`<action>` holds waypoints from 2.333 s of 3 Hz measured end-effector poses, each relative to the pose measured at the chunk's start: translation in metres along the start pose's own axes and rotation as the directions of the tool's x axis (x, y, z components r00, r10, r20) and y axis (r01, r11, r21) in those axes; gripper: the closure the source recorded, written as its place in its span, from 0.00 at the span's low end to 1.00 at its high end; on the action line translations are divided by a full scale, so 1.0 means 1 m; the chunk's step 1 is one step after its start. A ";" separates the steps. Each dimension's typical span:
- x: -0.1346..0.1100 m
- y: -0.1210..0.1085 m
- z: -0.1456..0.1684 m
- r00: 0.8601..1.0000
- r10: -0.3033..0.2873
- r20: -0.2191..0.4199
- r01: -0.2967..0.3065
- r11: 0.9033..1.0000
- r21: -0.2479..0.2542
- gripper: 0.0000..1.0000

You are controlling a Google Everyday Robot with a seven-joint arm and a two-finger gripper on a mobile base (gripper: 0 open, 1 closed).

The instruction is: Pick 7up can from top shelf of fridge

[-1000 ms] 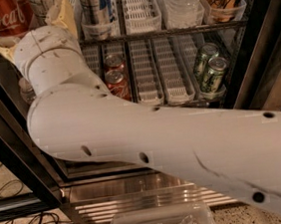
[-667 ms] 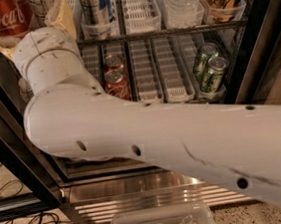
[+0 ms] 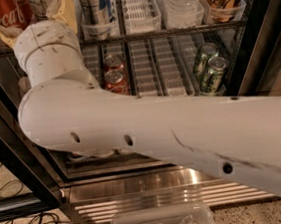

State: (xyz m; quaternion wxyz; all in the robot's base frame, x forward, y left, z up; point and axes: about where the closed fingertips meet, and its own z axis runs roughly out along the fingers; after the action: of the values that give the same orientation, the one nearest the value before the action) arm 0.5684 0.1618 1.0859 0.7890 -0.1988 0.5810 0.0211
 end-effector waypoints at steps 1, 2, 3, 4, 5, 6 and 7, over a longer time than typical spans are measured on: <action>-0.004 -0.003 0.000 1.000 0.003 0.003 -0.003 1.000 0.022 0.23; -0.008 -0.005 -0.006 1.000 0.016 -0.003 -0.016 1.000 0.024 0.23; -0.015 -0.003 -0.022 0.999 0.033 -0.032 -0.033 0.999 0.009 0.23; -0.023 -0.001 -0.037 0.996 0.062 -0.067 -0.063 0.998 -0.002 0.26; -0.025 0.001 -0.043 0.992 0.090 -0.093 -0.091 0.996 0.000 0.28; -0.019 -0.002 -0.043 0.986 0.114 -0.119 -0.113 0.994 0.013 0.29; -0.002 -0.010 -0.027 0.985 0.109 -0.132 -0.104 0.994 0.044 0.30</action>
Offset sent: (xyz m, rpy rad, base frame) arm -0.0097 -0.0092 0.0040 0.0347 0.0272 -0.0226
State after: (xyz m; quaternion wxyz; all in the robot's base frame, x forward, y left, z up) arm 0.5461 0.1444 1.0836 0.7496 -0.1537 0.6427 0.0390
